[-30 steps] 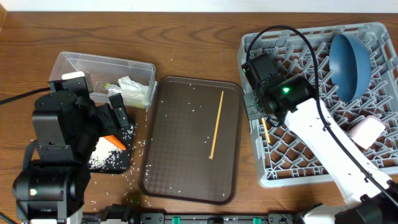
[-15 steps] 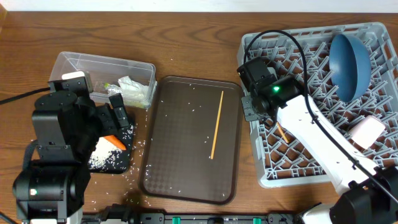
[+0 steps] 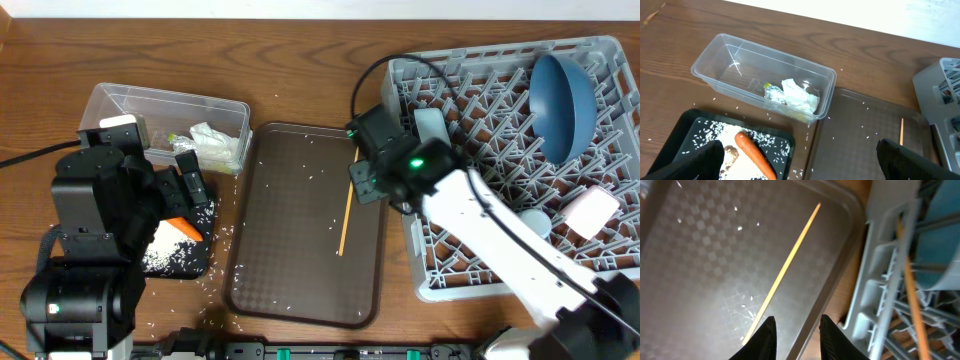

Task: Sort waste into correct bins and load items into the dishwasher rack

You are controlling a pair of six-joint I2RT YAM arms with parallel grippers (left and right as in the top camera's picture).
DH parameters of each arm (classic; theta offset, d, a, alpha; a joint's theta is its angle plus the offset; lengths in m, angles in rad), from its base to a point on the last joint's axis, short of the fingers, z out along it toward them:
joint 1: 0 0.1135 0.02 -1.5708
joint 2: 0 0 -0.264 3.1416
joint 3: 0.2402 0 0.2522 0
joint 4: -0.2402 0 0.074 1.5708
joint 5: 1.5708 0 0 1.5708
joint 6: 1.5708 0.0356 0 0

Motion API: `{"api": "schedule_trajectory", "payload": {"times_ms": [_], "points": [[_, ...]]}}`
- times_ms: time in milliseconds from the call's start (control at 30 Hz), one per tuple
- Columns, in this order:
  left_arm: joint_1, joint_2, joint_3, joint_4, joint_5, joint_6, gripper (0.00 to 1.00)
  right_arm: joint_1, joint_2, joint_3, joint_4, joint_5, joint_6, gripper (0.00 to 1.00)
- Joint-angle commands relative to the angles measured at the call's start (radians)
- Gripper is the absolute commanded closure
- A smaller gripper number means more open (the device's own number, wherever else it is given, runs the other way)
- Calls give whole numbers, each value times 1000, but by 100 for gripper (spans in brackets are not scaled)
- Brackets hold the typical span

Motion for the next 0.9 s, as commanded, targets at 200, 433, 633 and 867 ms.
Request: {"api": "schedule_trajectory", "payload": {"times_ms": [200,433,633,867], "points": [[4,-1,2,-2,-8,-9,2,10,227,-16,42,-32,111,72],[4,-1,2,-2,-8,-9,2,24,336,-16,103,-64,251,64],[4,-1,2,-2,-8,-9,2,50,416,-16,120,-75,346,73],[4,-1,2,-2,-8,-9,2,44,407,-11,142,-69,319,99]]}}
